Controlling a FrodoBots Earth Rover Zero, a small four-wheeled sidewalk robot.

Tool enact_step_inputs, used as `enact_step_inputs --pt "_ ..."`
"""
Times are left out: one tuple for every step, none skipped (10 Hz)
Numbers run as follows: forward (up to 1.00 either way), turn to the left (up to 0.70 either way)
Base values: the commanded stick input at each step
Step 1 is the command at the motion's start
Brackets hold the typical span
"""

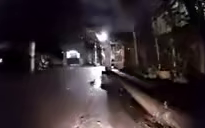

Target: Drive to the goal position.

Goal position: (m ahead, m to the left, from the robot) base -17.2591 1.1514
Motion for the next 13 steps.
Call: enact_step_inputs --pt "0.00 0.00" --pt "0.19 0.00" --pt "0.89 0.00" --pt "0.56 0.00" --pt "0.24 0.00" --pt "0.24 0.00" --pt "0.85 0.10" --pt "0.85 0.27" --pt "0.85 0.27" --pt "0.85 0.27" --pt "0.85 0.27" --pt "0.85 0.27" --pt "0.85 0.01"
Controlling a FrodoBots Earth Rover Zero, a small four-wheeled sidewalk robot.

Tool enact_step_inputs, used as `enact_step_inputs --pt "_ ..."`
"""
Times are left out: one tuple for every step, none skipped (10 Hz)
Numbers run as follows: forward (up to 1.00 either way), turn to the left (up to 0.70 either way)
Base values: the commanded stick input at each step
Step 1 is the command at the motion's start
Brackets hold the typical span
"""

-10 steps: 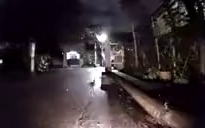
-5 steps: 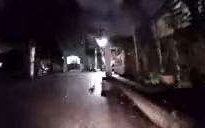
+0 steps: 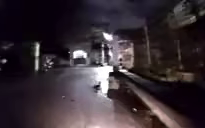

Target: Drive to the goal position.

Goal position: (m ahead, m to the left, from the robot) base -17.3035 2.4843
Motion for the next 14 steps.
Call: enact_step_inputs --pt "0.23 0.00" --pt "0.00 0.00" --pt "0.00 0.00" --pt "0.00 0.00" --pt "0.00 0.09" --pt "0.00 0.43" --pt "0.00 0.45" --pt "0.60 0.30" --pt "0.70 0.27" --pt "0.70 0.27" --pt "0.70 0.27" --pt "0.70 0.27" --pt "0.70 0.27" --pt "0.70 0.27"
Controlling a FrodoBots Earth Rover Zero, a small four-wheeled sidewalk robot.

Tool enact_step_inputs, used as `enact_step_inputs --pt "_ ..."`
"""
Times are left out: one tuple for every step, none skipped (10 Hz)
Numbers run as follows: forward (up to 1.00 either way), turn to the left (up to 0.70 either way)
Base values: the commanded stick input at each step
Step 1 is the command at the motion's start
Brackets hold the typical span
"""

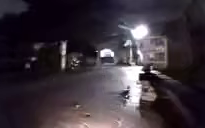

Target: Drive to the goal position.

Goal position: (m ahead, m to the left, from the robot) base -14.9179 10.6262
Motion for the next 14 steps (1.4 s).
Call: enact_step_inputs --pt "0.70 0.27" --pt "0.70 0.27" --pt "0.70 0.27" --pt "0.70 0.27" --pt "0.70 0.27" --pt "0.70 0.27" --pt "0.70 0.27" --pt "0.70 0.27" --pt "0.70 0.27" --pt "0.70 0.27" --pt "0.70 0.27" --pt "0.70 0.27" --pt "0.70 0.27" --pt "0.70 0.27"
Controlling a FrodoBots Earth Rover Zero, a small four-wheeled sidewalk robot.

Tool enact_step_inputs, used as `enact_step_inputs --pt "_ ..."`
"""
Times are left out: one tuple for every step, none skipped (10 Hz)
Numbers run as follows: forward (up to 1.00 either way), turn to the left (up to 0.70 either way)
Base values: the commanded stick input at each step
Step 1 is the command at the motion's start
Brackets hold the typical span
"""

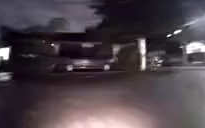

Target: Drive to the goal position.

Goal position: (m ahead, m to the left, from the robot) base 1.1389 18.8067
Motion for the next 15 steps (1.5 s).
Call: enact_step_inputs --pt "0.70 0.27" --pt "0.70 0.27" --pt "0.70 0.27" --pt "0.70 0.27" --pt "0.70 0.27" --pt "0.70 0.27" --pt "0.70 0.27" --pt "0.70 0.27" --pt "0.70 0.27" --pt "0.70 0.27" --pt "0.70 0.27" --pt "0.70 0.27" --pt "0.70 0.27" --pt "0.70 0.27" --pt "0.70 0.27"
